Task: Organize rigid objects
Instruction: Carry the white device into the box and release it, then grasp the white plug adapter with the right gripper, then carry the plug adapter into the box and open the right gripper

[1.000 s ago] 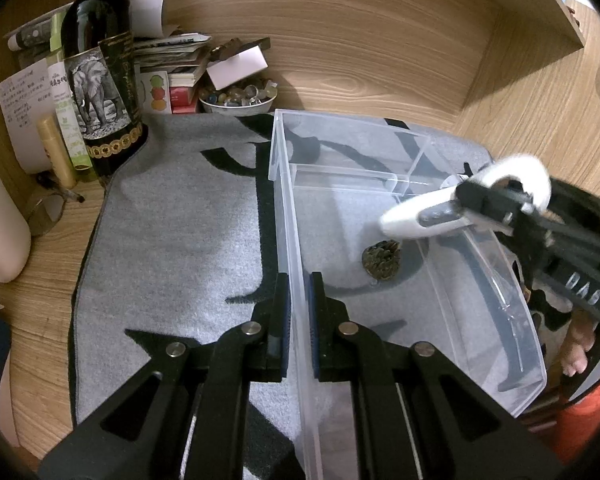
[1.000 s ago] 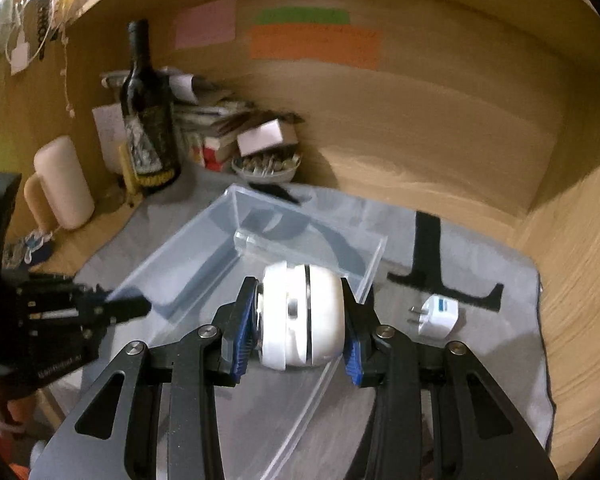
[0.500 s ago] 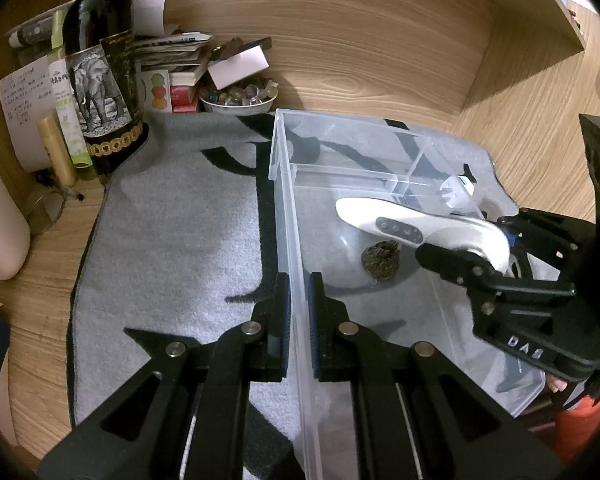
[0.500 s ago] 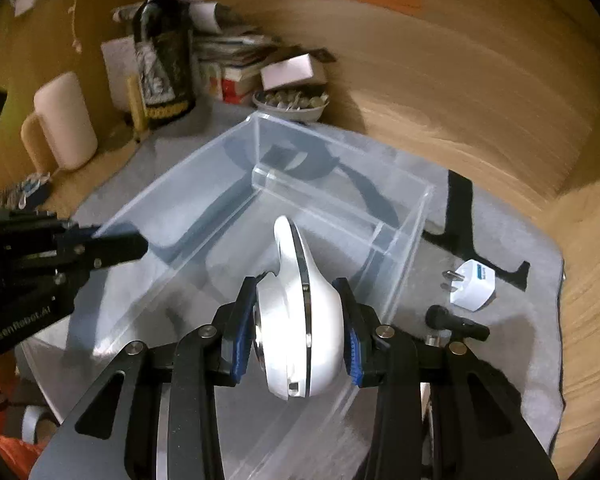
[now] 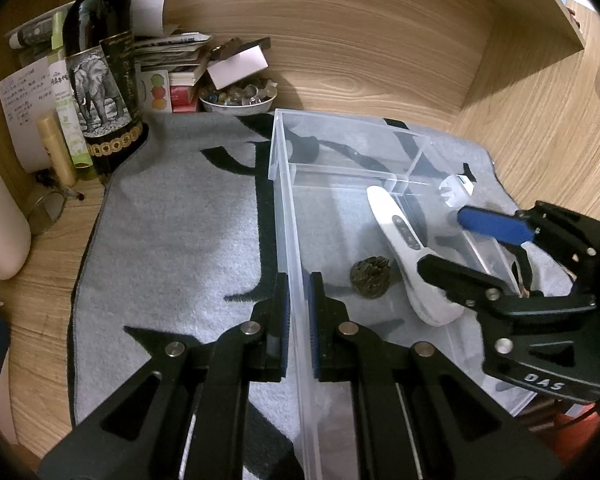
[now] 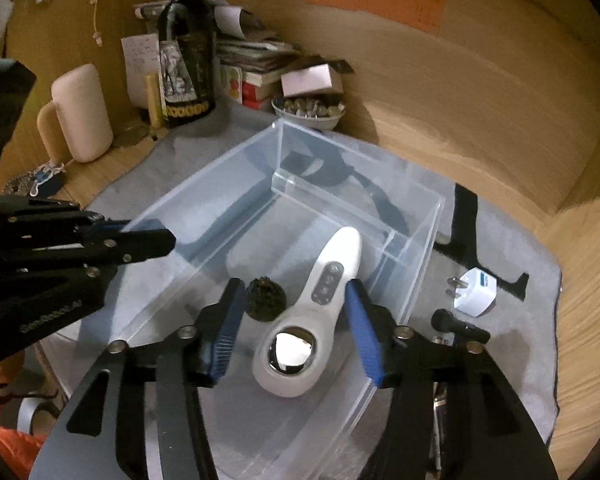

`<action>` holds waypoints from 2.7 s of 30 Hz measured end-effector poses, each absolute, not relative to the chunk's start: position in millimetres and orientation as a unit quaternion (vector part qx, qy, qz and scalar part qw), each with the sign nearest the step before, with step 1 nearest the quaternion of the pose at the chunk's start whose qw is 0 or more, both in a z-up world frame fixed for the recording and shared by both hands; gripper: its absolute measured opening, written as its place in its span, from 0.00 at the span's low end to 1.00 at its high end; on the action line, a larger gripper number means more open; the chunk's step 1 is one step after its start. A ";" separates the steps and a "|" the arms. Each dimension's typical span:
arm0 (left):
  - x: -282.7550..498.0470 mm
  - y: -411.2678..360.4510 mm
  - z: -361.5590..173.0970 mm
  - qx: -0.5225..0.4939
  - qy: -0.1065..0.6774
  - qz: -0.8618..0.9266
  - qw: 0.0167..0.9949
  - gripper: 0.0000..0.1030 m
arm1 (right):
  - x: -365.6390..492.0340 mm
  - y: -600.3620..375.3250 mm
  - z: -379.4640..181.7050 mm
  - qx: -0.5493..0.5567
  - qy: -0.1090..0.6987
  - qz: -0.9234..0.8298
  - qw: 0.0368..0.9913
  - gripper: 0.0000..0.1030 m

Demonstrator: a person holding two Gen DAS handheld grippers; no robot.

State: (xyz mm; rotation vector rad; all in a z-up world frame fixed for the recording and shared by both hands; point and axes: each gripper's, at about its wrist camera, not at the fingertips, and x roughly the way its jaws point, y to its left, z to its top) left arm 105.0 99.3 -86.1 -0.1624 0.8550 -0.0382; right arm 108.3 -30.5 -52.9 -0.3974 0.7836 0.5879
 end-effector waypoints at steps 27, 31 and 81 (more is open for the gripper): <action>104.9 99.1 -86.1 -0.079 0.414 -0.018 0.907 0.08 | 171.9 -138.0 -9.4 -0.056 0.342 0.160 0.924 0.83; 104.9 99.2 -86.2 -0.079 0.414 -0.018 0.907 0.08 | 190.9 -157.3 -19.6 -0.043 0.358 0.128 0.924 0.83; 102.1 99.2 -86.6 -0.077 0.414 -0.018 0.907 0.08 | 151.1 -108.2 7.0 -0.076 0.305 0.219 0.923 0.25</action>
